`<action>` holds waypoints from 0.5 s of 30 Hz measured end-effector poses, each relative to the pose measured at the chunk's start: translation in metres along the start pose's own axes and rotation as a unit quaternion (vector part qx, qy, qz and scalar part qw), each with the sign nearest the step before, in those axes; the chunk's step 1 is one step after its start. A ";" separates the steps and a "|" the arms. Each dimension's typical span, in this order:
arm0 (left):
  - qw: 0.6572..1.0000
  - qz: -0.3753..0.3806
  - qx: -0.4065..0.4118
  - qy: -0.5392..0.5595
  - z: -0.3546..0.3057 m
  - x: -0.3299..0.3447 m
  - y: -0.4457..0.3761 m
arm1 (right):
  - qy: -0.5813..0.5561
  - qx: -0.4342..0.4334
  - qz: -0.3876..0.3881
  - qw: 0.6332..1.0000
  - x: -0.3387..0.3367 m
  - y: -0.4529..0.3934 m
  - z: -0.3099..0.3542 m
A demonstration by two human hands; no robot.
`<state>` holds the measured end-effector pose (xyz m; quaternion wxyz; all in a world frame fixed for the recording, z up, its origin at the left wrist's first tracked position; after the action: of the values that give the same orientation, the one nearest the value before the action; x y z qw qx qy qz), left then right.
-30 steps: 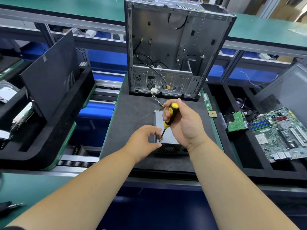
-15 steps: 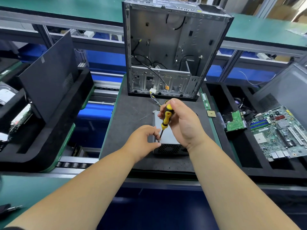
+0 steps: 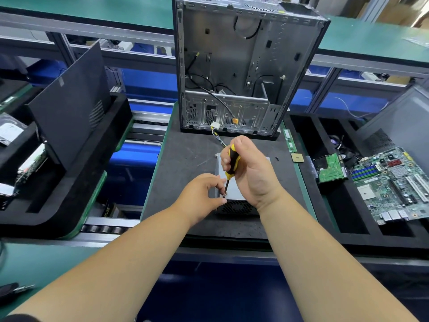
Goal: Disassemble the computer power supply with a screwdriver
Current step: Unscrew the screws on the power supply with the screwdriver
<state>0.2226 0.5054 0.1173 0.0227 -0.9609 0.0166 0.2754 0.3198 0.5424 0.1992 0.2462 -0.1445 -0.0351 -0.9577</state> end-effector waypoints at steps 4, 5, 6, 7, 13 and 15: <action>1.000 -0.003 -0.006 -0.004 0.001 0.000 0.000 | 0.002 0.004 -0.022 1.000 -0.008 0.002 0.001; 1.000 -0.004 -0.008 -0.007 0.002 0.000 0.000 | -0.002 0.002 -0.029 1.000 -0.009 0.002 0.002; 1.000 -0.005 -0.010 -0.010 0.002 0.000 0.000 | -0.009 -0.001 -0.034 0.999 -0.010 0.002 0.003; 1.000 -0.005 -0.012 -0.010 0.002 0.000 -0.001 | -0.018 -0.002 -0.037 0.999 -0.010 0.001 0.004; 1.000 -0.007 -0.014 -0.005 0.004 0.003 -0.001 | -0.069 0.012 -0.049 0.996 -0.009 -0.003 -0.003; 1.000 -0.008 -0.010 -0.006 0.004 0.003 -0.001 | -0.078 0.013 -0.044 0.996 -0.008 -0.004 -0.004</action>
<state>0.2226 0.5062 0.1122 0.0149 -0.9597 0.0059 0.2806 0.3236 0.5494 0.1928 0.2022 -0.2137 -0.0728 -0.9530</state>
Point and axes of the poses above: each hand's wrist, its own y-axis away from the middle knuckle, its own x-axis out of the palm, z = x × y, the point moved 7 cm from there along -y, towards the middle knuckle, and after that the axes turned 2 degrees about x, right-handed, at the moved point
